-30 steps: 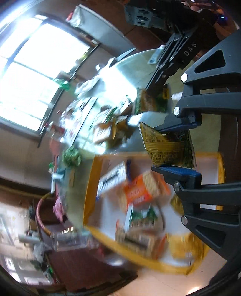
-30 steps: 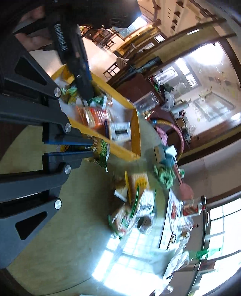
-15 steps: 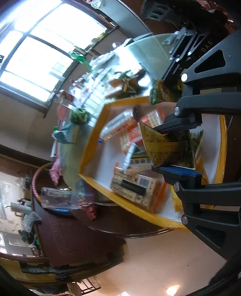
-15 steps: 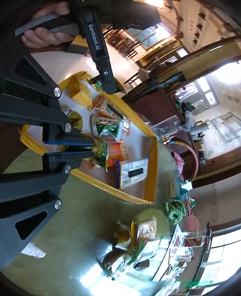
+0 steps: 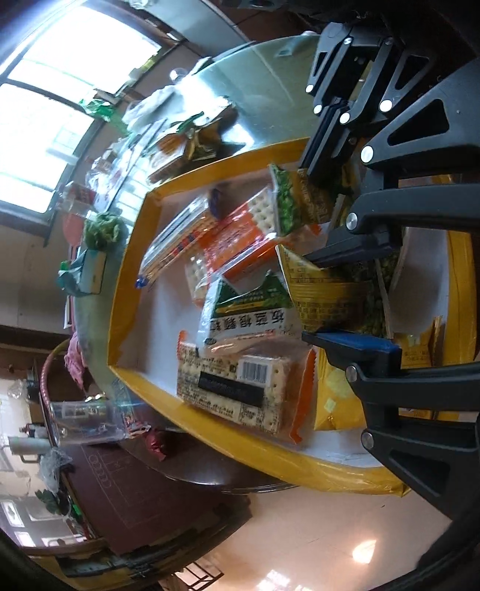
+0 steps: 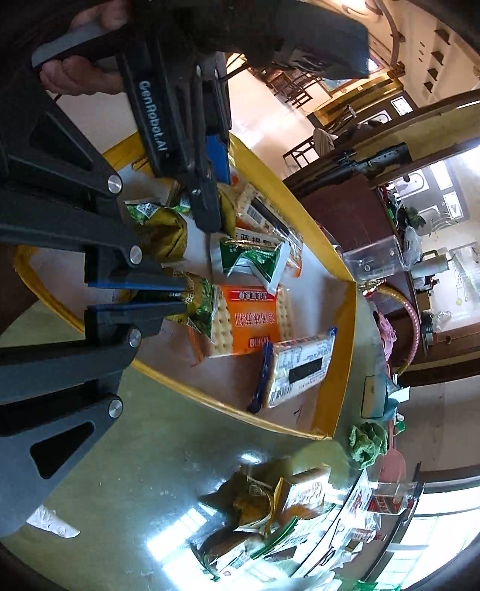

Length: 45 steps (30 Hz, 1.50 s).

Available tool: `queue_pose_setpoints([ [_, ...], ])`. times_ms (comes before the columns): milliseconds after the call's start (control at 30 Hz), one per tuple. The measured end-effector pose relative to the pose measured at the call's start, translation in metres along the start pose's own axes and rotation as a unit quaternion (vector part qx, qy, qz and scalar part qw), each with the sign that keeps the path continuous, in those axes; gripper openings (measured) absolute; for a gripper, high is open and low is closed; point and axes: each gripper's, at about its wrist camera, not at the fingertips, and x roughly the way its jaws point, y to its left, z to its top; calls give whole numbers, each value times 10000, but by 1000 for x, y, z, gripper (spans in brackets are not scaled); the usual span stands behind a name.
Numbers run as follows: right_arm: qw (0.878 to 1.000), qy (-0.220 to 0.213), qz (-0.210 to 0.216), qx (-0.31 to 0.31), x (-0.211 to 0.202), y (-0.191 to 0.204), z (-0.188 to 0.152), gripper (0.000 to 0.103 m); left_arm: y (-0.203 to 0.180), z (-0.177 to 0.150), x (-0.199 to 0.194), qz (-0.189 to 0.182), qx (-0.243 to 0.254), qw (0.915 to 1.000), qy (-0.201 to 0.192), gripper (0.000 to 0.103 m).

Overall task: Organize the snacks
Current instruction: 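Carry the yellow chip bag and green pack over the tray and release both, then grasp the round Xiang Cong cracker pack with the right tool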

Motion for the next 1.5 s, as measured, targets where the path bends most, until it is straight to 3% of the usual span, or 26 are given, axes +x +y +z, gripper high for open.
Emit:
queue_pose_setpoints([
  [133,9998,3,88,167,0,-7,-2,8,7,0,0,-124,-133,9998,34,40],
  [200,9994,-54,135,321,-4,-14,-3,13,11,2,-1,-172,-262,9995,12,52],
  [333,9968,-294,355,647,-19,-29,-5,44,14,5,-15,-362,-484,9977,-290,63],
  [567,9905,-837,449,998,-58,-65,-6,70,-27,13,-37,-759,-236,9940,-755,70],
  [800,9854,-848,44,1473,-78,-135,-12,78,-79,20,-31,-981,132,9929,-659,71],
  [1033,9899,-557,-474,1216,-80,-205,9,83,-108,21,-20,-1091,265,9926,-461,71],
  [1267,9913,127,-927,922,-33,-271,51,86,-115,18,-16,-1129,264,9926,-366,71],
  [1433,9920,622,-833,716,4,-279,57,86,-114,18,-11,-1162,219,9925,-302,71],
  [1500,9906,693,-1097,445,12,-271,55,88,-114,19,-9,-1165,209,9926,-285,71],
])
